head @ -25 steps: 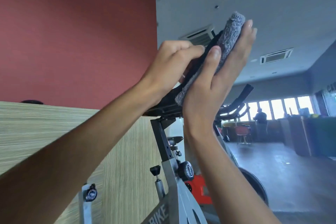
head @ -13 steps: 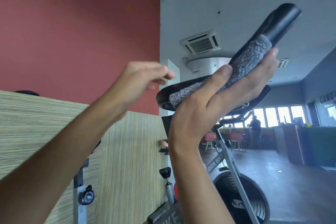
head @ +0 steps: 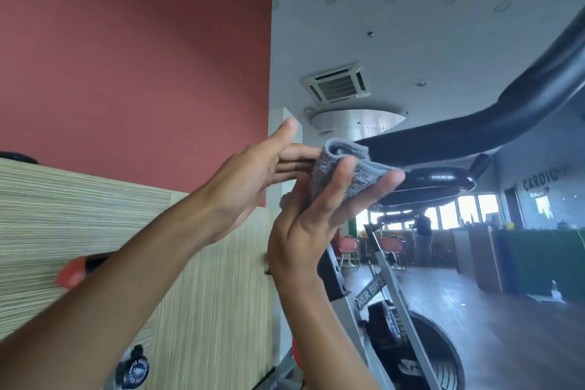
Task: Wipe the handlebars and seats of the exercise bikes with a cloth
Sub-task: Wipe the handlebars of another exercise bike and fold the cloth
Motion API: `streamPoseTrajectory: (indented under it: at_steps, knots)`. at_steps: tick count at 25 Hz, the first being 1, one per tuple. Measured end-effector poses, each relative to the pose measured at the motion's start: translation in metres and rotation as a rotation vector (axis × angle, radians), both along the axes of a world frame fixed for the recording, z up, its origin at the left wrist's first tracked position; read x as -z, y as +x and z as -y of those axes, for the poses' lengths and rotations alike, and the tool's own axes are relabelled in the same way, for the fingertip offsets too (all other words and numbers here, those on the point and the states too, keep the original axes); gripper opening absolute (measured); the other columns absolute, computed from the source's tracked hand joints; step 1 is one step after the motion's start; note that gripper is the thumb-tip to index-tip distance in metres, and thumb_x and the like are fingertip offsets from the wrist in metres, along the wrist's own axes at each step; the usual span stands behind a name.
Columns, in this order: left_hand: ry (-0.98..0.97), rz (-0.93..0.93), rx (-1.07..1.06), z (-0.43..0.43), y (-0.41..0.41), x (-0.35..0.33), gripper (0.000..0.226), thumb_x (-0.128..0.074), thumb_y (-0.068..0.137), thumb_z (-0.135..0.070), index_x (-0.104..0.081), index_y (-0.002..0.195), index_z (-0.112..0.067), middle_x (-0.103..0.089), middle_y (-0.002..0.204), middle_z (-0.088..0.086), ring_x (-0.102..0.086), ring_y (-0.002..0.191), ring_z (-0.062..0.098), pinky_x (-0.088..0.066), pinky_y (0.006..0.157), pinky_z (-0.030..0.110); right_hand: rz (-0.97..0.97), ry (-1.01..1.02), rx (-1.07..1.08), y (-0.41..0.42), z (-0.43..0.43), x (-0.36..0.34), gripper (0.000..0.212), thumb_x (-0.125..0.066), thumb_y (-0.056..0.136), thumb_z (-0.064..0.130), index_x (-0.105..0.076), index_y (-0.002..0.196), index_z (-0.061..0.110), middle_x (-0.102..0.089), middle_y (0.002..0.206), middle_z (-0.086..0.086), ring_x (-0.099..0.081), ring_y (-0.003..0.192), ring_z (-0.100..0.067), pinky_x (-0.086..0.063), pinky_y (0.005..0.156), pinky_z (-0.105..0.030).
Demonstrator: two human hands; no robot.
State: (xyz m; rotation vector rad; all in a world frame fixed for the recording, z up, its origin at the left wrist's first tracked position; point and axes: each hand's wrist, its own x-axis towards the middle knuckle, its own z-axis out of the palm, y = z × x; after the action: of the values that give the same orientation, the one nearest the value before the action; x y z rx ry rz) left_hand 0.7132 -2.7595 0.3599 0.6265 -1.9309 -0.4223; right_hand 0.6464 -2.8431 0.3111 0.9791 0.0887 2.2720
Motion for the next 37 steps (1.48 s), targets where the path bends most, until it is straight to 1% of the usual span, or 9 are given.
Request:
streamPoseTrajectory:
  at_steps: [4,6,9,14,22,26,30,33,37]
  knots:
    - [-0.129,-0.058,0.005,0.008,-0.003,0.005,0.062,-0.021,0.105,-0.049,-0.07,0.119,-0.015,-0.072,0.12,0.0,-0.063,0.117,0.01,-0.038,0.11,0.033,-0.135,0.06,0.155,-0.017,0.034,0.008,0.079,-0.049,0.104,0.009,-0.001,0.156,0.044,0.027,0.161,0.016,0.014,0.152,-0.013,-0.04,0.104,-0.066]
    - [-0.143,-0.072,0.031,0.012,-0.003,0.008,0.063,-0.017,0.105,-0.047,-0.07,0.12,-0.015,-0.072,0.119,0.0,-0.063,0.117,0.01,-0.038,0.108,0.032,-0.181,0.08,0.248,-0.027,0.054,0.013,0.08,-0.049,0.104,0.007,0.0,0.155,0.046,0.024,0.163,0.014,0.009,0.153,-0.015,-0.032,0.109,-0.07]
    - [-0.145,-0.123,0.068,0.016,-0.007,0.011,0.065,-0.015,0.106,-0.044,-0.069,0.118,-0.011,-0.073,0.115,0.003,-0.065,0.114,0.012,-0.041,0.103,0.029,-0.24,0.099,0.389,-0.043,0.071,0.016,0.086,-0.048,0.101,0.0,0.0,0.155,0.046,0.019,0.164,0.01,0.005,0.154,-0.019,-0.008,0.123,-0.051]
    - [-0.136,-0.137,0.074,0.014,-0.009,0.016,0.062,-0.017,0.105,-0.046,-0.067,0.121,-0.013,-0.073,0.117,0.001,-0.065,0.115,0.01,-0.04,0.106,0.032,-0.257,0.2,0.55,-0.064,0.094,0.021,0.085,-0.063,0.091,-0.009,-0.026,0.147,0.044,0.019,0.165,0.012,0.007,0.154,-0.019,-0.005,0.125,-0.046]
    - [-0.116,-0.175,0.025,0.013,-0.011,0.02,0.06,-0.019,0.104,-0.049,-0.07,0.118,-0.019,-0.073,0.115,-0.003,-0.065,0.113,0.007,-0.037,0.111,0.037,-0.278,0.325,0.513,-0.066,0.105,0.037,0.078,-0.049,0.093,-0.011,-0.028,0.147,0.041,0.018,0.165,0.012,0.007,0.154,-0.022,-0.01,0.124,-0.052]
    - [-0.108,-0.174,0.0,0.009,-0.011,0.021,0.06,-0.02,0.103,-0.051,-0.071,0.117,-0.022,-0.072,0.118,-0.005,-0.063,0.116,0.006,-0.032,0.116,0.043,-0.349,0.464,0.44,-0.07,0.088,0.053,0.103,-0.056,0.079,-0.026,-0.025,0.152,0.039,0.012,0.166,0.009,0.003,0.154,-0.03,-0.009,0.124,-0.054]
    - [-0.105,-0.201,-0.012,0.01,-0.012,0.022,0.058,-0.023,0.103,-0.051,-0.071,0.115,-0.021,-0.073,0.115,-0.004,-0.064,0.115,0.008,-0.035,0.114,0.044,-0.506,0.476,0.24,-0.08,0.06,0.07,0.082,-0.05,0.086,-0.019,-0.03,0.153,0.025,0.004,0.167,0.003,0.001,0.154,-0.035,-0.013,0.123,-0.058]
    - [-0.113,-0.224,0.015,0.012,-0.013,0.024,0.057,-0.024,0.103,-0.05,-0.071,0.116,-0.02,-0.072,0.116,-0.002,-0.063,0.117,0.01,-0.037,0.113,0.044,-0.507,0.399,0.356,-0.082,0.061,0.056,0.086,-0.052,0.086,-0.022,-0.029,0.153,0.027,0.007,0.167,0.007,-0.003,0.154,-0.035,-0.012,0.124,-0.053]
    - [-0.149,-0.199,-0.026,0.012,-0.013,0.026,0.055,-0.023,0.104,-0.048,-0.069,0.118,-0.022,-0.072,0.118,-0.005,-0.063,0.116,0.007,-0.037,0.113,0.041,-0.524,0.485,0.415,-0.093,0.074,0.05,0.07,-0.025,0.095,-0.004,-0.024,0.154,0.033,0.009,0.167,0.009,-0.004,0.154,-0.033,-0.014,0.123,-0.054]
